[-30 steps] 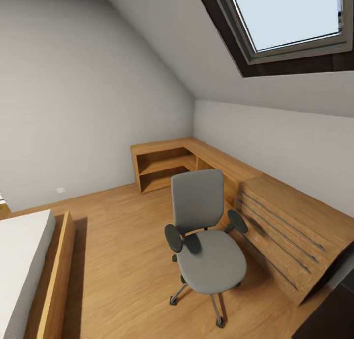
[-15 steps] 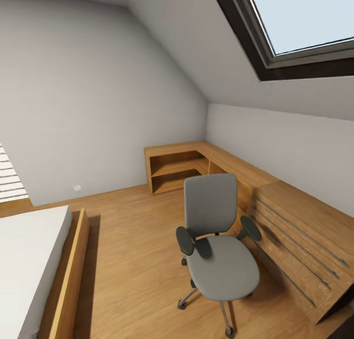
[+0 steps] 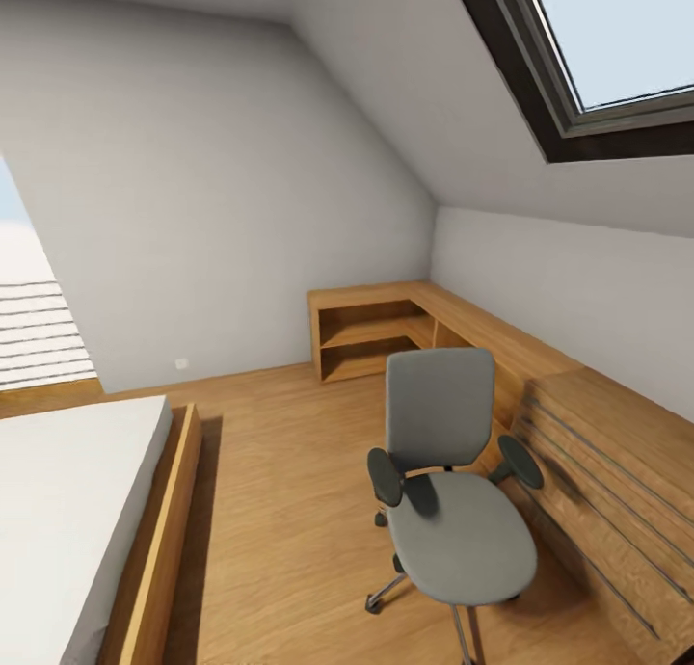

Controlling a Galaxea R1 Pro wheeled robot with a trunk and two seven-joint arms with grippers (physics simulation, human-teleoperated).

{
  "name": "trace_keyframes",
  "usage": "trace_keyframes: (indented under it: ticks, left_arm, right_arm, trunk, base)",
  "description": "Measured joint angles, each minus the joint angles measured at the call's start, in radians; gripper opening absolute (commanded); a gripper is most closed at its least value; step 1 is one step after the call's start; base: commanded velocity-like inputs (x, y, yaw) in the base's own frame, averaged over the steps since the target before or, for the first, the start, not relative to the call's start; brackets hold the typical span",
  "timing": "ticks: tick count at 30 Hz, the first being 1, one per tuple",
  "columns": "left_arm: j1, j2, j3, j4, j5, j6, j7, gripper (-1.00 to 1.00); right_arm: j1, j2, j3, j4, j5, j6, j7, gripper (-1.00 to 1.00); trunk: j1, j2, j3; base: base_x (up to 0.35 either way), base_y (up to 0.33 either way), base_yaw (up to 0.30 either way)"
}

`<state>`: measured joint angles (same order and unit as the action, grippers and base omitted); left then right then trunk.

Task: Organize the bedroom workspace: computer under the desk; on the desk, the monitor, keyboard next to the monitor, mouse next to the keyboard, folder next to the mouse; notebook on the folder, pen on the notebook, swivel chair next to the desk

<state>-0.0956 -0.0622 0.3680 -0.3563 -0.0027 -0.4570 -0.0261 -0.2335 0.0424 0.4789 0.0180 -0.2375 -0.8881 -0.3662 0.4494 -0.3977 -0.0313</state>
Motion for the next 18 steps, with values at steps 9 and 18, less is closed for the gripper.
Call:
trace_keyframes:
  ticks: [9,18]
  left_arm:
    - [0.000,0.001,-0.004,0.053,-0.003,0.000,0.000,1.00]
    - [0.000,0.003,-0.003,0.059,-0.003,-0.001,0.000,1.00]
  right_arm:
    - [0.000,0.000,-0.001,0.000,0.000,0.003,0.001,1.00]
    - [0.000,-0.001,-0.002,0.000,-0.001,0.029,0.002,1.00]
  trunk:
    - [0.000,0.000,0.000]
    - [0.000,0.000,0.000]
  base:
    - [0.000,0.000,0.155]
    - [0.000,0.000,0.266]
